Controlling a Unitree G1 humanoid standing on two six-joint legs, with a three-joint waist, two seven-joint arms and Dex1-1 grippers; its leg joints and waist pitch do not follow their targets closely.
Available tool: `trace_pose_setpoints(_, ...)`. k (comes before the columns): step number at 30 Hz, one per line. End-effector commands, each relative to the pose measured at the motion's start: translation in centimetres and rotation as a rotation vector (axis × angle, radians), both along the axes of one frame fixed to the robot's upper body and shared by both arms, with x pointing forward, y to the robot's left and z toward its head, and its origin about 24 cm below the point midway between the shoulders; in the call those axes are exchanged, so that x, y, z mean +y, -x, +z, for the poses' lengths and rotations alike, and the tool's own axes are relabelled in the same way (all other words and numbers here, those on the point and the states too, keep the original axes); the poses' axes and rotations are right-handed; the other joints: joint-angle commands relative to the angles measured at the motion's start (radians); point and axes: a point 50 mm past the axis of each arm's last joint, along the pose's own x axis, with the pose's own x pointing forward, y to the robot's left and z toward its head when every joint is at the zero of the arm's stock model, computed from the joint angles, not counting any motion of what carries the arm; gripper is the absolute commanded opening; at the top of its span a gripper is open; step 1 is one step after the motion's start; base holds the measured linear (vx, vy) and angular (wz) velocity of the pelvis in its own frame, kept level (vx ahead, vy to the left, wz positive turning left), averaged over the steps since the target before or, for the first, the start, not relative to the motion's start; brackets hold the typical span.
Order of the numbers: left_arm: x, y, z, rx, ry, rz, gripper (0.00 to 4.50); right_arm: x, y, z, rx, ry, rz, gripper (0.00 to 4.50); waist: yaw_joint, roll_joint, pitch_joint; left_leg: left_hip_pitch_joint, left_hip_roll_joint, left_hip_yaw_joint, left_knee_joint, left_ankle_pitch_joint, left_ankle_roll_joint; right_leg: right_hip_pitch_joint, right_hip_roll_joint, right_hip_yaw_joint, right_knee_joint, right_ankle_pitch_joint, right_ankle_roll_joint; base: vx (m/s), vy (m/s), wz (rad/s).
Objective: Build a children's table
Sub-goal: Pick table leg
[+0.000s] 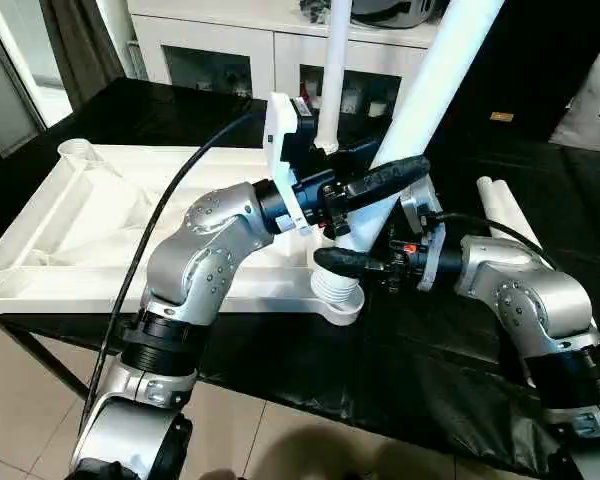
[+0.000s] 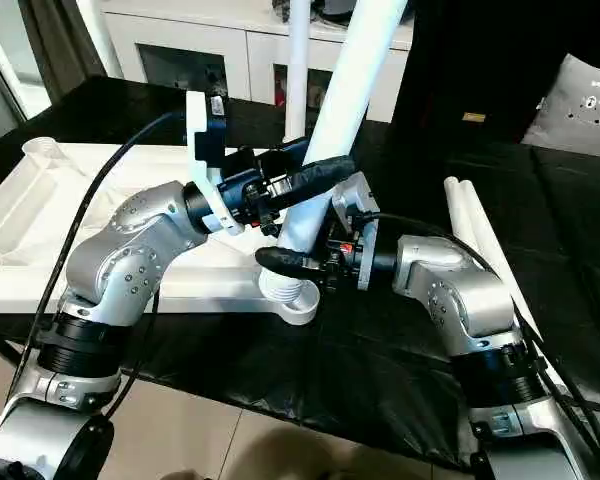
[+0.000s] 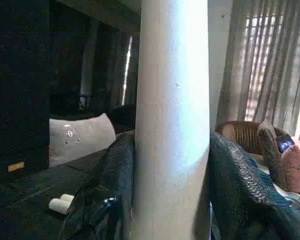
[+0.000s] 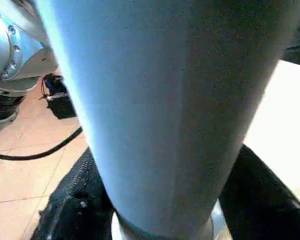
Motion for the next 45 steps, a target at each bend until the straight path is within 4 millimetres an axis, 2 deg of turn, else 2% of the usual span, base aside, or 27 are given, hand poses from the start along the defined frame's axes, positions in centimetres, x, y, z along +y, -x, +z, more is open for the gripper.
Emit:
trace_pose_setpoints(1,-0.1,0.1,0.8,-0.039,0.009,0.003,1.78,0.0,-0.3,0.2,-0.006,0.011,-0.010,3.03,0.000,-0.012,-0.076,-0.008,0.034,-0.005,-0.064,-0.047,0.068,0.077,-0.054,0.053,-0.066,-0.254,-0.151,0.000,0.000,0.00)
trace_pose_setpoints(3,-0.1,0.1,0.8,-0.039,0.007,0.000,1.78,0.1,-0.2,0.2,-0.001,0.006,-0.001,3.03,-0.001,-0.012,-0.076,-0.008,0.033,-0.005,-0.063,-0.047,0.068,0.077,-0.054,0.053,-0.067,-0.255,-0.150,0.000,0.000,0.00)
trace_pose_setpoints(10,-0.3,0.0,0.8,-0.038,0.006,-0.005,1.78,0.1,-0.2,0.3,0.010,-0.011,-0.002,2.29,-0.001,-0.012,-0.077,-0.008,0.035,-0.006,-0.063,-0.043,0.071,0.077,-0.053,0.052,-0.065,-0.242,-0.155,0.000,0.000,0.00)
trace_pose_setpoints(11,-0.3,0.0,0.8,-0.038,0.006,-0.006,1.78,0.1,-0.2,0.2,0.011,-0.012,-0.004,2.29,-0.001,-0.011,-0.077,-0.007,0.035,-0.006,-0.064,-0.043,0.071,0.077,-0.053,0.053,-0.064,-0.241,-0.156,0.000,0.000,0.00)
trace_pose_setpoints(12,-0.4,0.0,0.7,-0.037,0.006,-0.006,1.78,0.1,-0.3,0.2,0.013,-0.014,-0.007,2.22,-0.002,-0.016,-0.076,-0.008,0.034,-0.005,-0.063,-0.046,0.071,0.077,-0.053,0.053,-0.066,-0.244,-0.155,0.000,0.000,0.00)
trace_pose_setpoints(15,-0.5,0.0,0.7,-0.033,0.009,-0.006,1.78,0.0,-0.4,0.1,0.022,-0.012,-0.022,2.02,-0.001,-0.014,-0.076,-0.008,0.034,-0.005,-0.063,-0.042,0.071,0.077,-0.054,0.053,-0.065,-0.250,-0.153,0.000,0.000,0.00)
trace_pose_setpoints(20,-0.7,-0.3,0.4,0.030,0.030,0.019,1.78,0.3,-0.5,-0.1,0.050,-0.029,-0.048,1.96,-0.004,-0.012,-0.077,-0.007,0.034,-0.005,-0.062,-0.038,0.069,0.076,-0.053,0.053,-0.065,-0.250,-0.151,0.000,0.000,0.00)
trace_pose_setpoints(21,-0.8,-0.3,0.4,0.032,0.033,0.018,2.34,0.4,-0.4,-0.2,0.049,-0.025,-0.049,1.94,-0.003,-0.014,-0.078,-0.007,0.033,-0.005,-0.062,-0.038,0.070,0.077,-0.053,0.052,-0.066,-0.250,-0.151,0.000,0.000,0.00)
trace_pose_setpoints(26,-1.3,0.4,0.5,0.045,0.046,-0.037,2.58,1.2,-0.3,-1.0,0.044,-0.017,-0.080,1.93,-0.006,-0.012,-0.077,-0.008,0.034,-0.006,-0.063,-0.037,0.065,0.076,-0.054,0.052,-0.065,-0.246,-0.155,0.000,0.000,0.00)
trace_pose_setpoints(27,-1.5,0.5,0.6,0.039,0.056,-0.022,2.82,1.5,-0.5,-1.4,0.043,-0.002,-0.109,1.93,-0.008,-0.010,-0.077,-0.009,0.035,-0.006,-0.063,-0.040,0.063,0.076,-0.054,0.052,-0.065,-0.239,-0.155,0.000,0.000,0.00)
trace_pose_setpoints(30,-2.0,0.7,1.0,0.048,0.097,-0.018,2.95,1.8,-0.9,-2.0,0.051,0.016,-0.171,1.93,-0.012,-0.011,-0.076,-0.010,0.033,-0.005,-0.064,-0.049,0.054,0.077,-0.056,0.051,-0.067,-0.251,-0.156,0.000,0.000,0.00)
trace_pose_setpoints(35,-2.4,1.2,1.8,0.080,0.174,-0.062,2.97,2.2,-1.2,-2.3,0.060,0.013,-0.204,1.93,-0.014,-0.012,-0.076,-0.010,0.033,-0.006,-0.064,-0.054,0.060,0.078,-0.053,0.051,-0.068,-0.259,-0.149,0.000,0.000,0.00)
trace_pose_setpoints(38,-2.8,1.9,2.1,0.117,0.224,-0.124,2.97,2.4,-1.3,-2.6,0.062,0.020,-0.216,1.93,-0.016,-0.013,-0.076,-0.012,0.033,-0.005,-0.063,-0.051,0.067,0.079,-0.054,0.051,-0.066,-0.242,-0.165,0.000,0.000,0.00)
trace_pose_setpoints(42,-3.0,2.2,1.7,0.142,0.211,-0.136,2.97,2.6,-1.3,-2.9,0.064,0.019,-0.223,1.93,-0.017,-0.011,-0.073,-0.009,0.033,-0.005,-0.064,-0.062,0.073,0.076,-0.053,0.051,-0.072,-0.273,-0.151,0.000,0.000,0.00)
trace_pose_setpoints(45,-3.0,2.2,1.7,0.163,0.232,-0.143,2.97,2.6,-1.3,-3.0,0.061,0.021,-0.228,1.93,-0.017,-0.010,-0.073,-0.008,0.034,-0.006,-0.065,-0.070,0.064,0.076,-0.052,0.051,-0.072,-0.284,-0.144,0.000,0.000,0.00)
